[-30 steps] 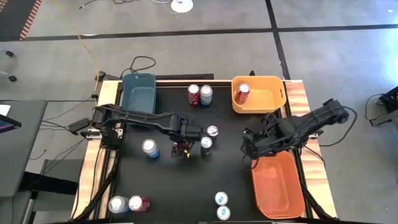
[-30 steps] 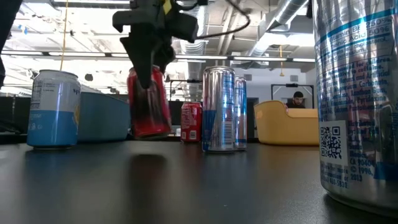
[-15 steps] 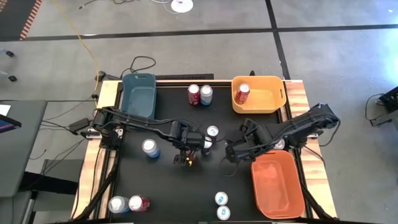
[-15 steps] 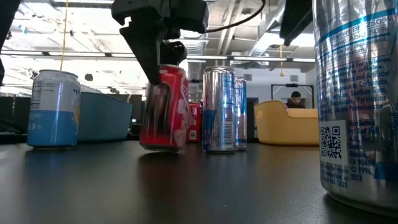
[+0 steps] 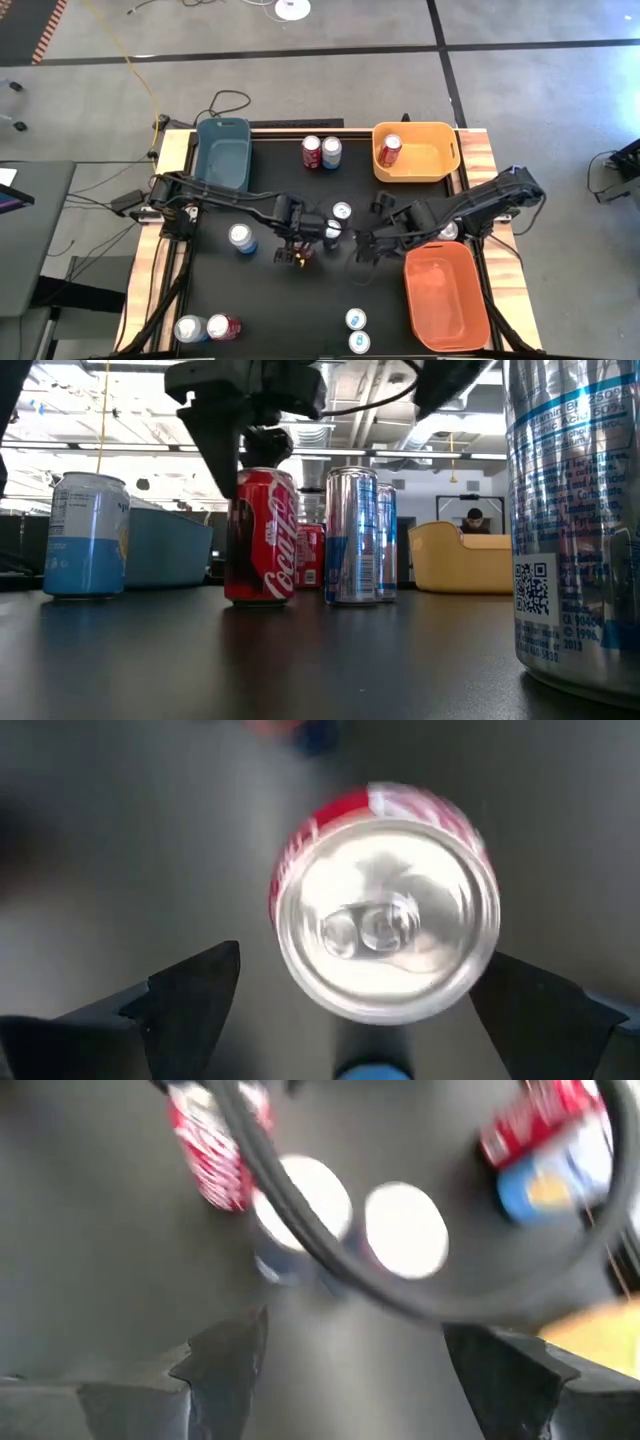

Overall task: Sort soda cans
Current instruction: Put the middle left red soda can into the yellow bin

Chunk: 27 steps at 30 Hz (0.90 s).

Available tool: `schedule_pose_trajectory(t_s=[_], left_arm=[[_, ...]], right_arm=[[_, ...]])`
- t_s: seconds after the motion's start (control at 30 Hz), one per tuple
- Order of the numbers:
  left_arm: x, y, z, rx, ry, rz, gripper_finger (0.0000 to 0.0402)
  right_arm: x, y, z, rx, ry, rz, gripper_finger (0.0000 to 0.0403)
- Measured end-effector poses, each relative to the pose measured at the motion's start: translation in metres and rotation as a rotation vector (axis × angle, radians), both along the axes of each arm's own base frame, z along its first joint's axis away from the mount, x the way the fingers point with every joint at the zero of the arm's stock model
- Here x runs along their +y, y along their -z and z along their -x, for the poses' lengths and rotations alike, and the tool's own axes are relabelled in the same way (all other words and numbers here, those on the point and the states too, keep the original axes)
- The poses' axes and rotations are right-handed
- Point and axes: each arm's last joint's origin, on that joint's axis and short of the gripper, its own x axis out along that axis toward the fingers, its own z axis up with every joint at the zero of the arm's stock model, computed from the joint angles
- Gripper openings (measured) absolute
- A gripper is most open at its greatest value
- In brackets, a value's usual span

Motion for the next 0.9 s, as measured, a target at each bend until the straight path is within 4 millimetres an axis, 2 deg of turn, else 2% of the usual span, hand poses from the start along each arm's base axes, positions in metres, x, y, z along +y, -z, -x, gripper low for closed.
schedule_pose_trajectory(t_s=[0.23, 0.33, 0.43, 0.57, 0.7, 0.9], left_arm=[[-0.007, -0.015, 0.018, 0.032, -0.031, -0.058, 0.0377], [-0.011, -0.022, 0.028, 0.010, -0.048, -0.105, 0.0377], [-0.018, -0.024, 0.037, -0.106, -0.040, -0.115, 0.0377], [-0.031, -0.018, 0.051, -0.246, -0.005, -0.089, 0.0377], [-0.035, -0.003, 0.071, -0.337, -0.026, -0.119, 0.0377], [-0.033, 0.025, 0.095, -0.504, -0.075, -0.079, 0.0377]], right_arm=[[-0.002, 0.003, -0.029, -0.096, -0.141, 0.080, 0.0320], [-0.002, 0.014, -0.045, -0.099, -0.186, 0.105, 0.0320], [0.000, 0.030, -0.059, -0.089, -0.216, 0.121, 0.0320], [0.005, 0.049, -0.077, -0.095, -0.248, 0.146, 0.0320], [0.009, 0.061, -0.089, -0.118, -0.276, 0.164, 0.0320], [-0.006, 0.068, -0.105, -0.174, -0.278, 0.120, 0.0320]])
